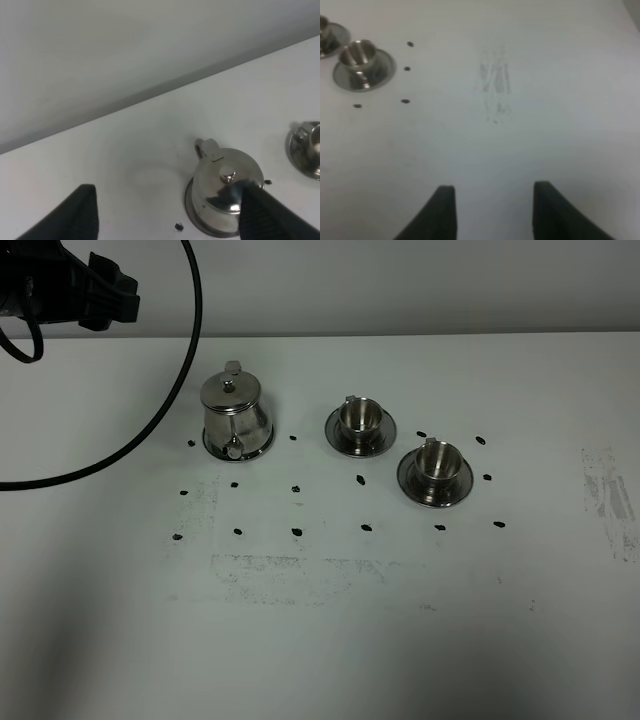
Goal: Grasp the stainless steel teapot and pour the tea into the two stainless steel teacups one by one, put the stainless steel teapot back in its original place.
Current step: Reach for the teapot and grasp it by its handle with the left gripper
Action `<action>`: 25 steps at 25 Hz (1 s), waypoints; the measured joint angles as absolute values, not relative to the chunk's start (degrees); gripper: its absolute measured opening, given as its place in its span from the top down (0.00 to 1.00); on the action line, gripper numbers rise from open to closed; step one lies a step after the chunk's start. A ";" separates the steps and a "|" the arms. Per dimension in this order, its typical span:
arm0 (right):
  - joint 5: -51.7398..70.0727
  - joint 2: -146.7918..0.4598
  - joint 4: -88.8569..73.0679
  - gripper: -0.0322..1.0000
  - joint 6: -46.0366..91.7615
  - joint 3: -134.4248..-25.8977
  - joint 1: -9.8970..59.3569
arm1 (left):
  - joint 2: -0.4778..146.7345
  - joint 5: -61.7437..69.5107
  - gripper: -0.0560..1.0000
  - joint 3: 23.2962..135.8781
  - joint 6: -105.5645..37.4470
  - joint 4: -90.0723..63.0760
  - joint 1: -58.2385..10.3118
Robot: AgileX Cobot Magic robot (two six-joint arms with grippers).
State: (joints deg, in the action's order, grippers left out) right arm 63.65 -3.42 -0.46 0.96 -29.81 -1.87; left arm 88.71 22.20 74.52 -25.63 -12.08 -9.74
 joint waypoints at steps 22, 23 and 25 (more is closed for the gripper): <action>63.65 -3.42 0.00 0.63 0.62 -29.81 -1.87 | 88.76 27.15 0.41 78.51 -27.73 -10.86 -9.74; 63.65 -3.42 0.00 0.63 0.62 -29.81 -1.87 | 88.91 27.43 0.41 78.59 -27.73 -10.86 -9.74; 63.65 -3.42 0.00 0.63 0.62 -29.81 -1.87 | 89.74 27.78 0.41 78.71 -27.73 -10.86 -9.74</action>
